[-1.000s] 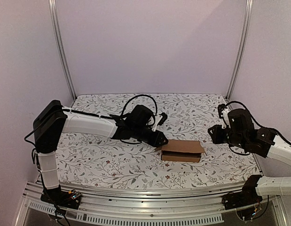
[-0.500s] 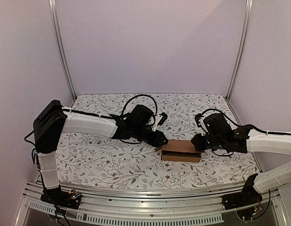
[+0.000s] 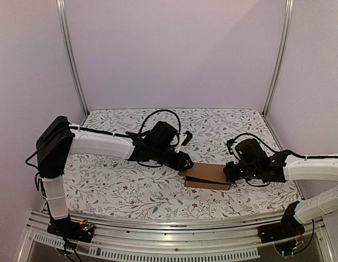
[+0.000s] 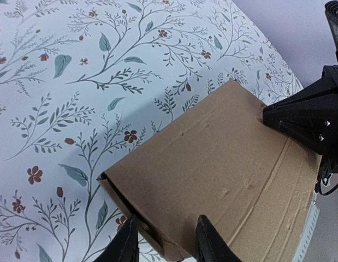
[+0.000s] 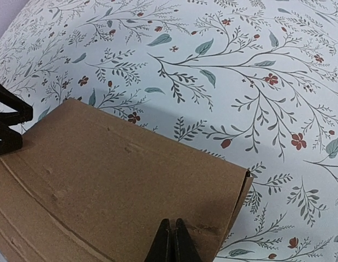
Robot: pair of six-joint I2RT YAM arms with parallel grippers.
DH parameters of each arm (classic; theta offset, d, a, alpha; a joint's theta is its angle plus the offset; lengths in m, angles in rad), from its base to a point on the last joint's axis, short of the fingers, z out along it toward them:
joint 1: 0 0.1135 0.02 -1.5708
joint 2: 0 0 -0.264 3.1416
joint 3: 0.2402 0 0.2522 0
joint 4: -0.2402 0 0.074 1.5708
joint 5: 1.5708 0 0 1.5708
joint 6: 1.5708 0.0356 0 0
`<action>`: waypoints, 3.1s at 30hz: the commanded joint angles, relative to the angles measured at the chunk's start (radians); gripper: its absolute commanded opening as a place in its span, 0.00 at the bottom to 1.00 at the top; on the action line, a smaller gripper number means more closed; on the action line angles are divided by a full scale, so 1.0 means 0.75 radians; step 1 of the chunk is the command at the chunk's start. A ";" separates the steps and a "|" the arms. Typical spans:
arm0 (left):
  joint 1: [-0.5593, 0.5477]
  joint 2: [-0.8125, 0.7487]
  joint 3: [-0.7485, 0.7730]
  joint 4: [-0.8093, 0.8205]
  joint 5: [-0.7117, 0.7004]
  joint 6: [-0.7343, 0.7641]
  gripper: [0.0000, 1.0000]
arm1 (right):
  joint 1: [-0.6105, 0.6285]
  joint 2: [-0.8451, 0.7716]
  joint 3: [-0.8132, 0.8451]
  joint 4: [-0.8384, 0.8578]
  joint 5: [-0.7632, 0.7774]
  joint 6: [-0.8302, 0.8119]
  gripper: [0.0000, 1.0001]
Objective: Fold the paper box
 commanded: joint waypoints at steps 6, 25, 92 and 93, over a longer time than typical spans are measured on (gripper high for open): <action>0.010 -0.168 -0.131 -0.054 -0.141 -0.032 0.42 | 0.005 -0.014 -0.031 -0.009 -0.002 0.011 0.01; 0.054 -0.121 -0.254 0.094 0.165 -0.168 0.40 | 0.006 0.003 -0.029 0.006 -0.005 0.005 0.01; -0.014 0.028 -0.008 0.000 0.172 -0.118 0.40 | 0.079 0.058 -0.109 0.079 0.007 0.087 0.00; -0.017 0.043 -0.006 0.000 0.172 -0.118 0.40 | 0.080 0.046 -0.100 0.061 0.014 0.082 0.00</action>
